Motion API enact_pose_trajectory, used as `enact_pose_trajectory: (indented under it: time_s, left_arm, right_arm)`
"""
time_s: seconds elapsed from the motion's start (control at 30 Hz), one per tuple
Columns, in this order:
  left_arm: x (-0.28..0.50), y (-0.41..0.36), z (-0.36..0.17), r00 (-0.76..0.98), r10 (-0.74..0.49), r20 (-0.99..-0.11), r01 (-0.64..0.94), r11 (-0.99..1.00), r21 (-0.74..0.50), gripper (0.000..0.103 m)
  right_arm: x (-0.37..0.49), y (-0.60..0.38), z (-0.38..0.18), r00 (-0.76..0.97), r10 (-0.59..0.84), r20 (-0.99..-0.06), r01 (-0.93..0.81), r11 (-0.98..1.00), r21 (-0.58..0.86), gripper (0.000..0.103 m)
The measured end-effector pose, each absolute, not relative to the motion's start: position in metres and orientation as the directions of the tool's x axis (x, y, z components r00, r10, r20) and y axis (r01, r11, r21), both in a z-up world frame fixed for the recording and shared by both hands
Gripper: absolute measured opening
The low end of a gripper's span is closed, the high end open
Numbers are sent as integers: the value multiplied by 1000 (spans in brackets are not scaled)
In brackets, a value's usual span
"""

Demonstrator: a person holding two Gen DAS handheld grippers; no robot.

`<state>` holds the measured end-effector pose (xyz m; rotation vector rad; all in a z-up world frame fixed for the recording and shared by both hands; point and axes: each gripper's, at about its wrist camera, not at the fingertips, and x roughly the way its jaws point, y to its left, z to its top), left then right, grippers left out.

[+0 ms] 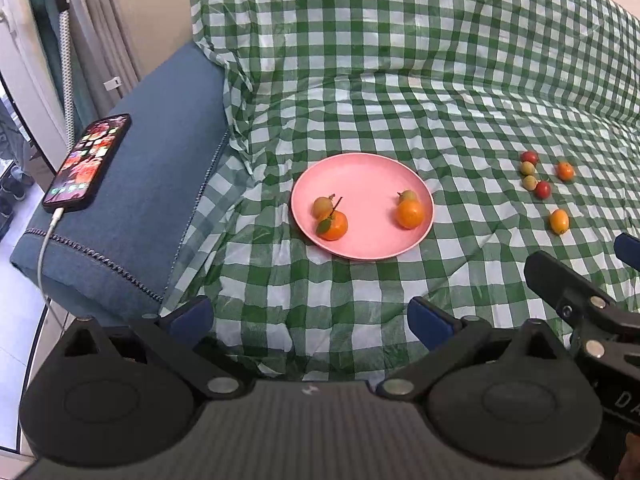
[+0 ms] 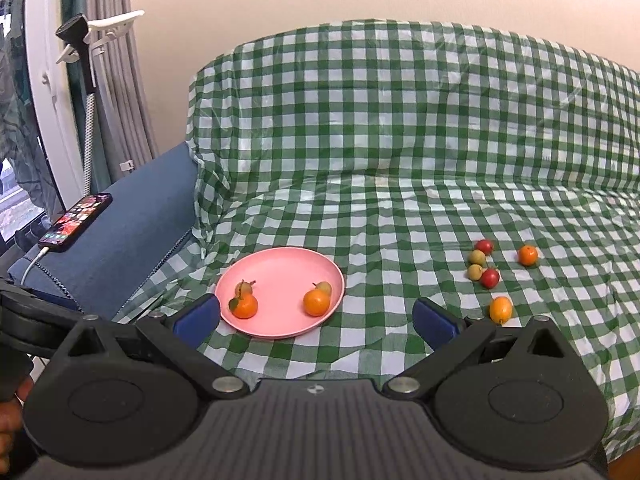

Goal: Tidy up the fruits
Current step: 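Lift both tools off the plate and move them toward the loose fruit group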

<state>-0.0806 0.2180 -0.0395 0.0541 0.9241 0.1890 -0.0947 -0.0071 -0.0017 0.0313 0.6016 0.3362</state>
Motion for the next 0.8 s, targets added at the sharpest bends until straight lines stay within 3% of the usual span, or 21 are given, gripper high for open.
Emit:
enact_pose_trajectory:
  time_s: [0.8]
  left_arm:
    - [23,127,-72,545,110,-831,-5,992,128,103]
  right_arm:
    - [-29,-105,-55,776,154,-611,-56,983,176,101]
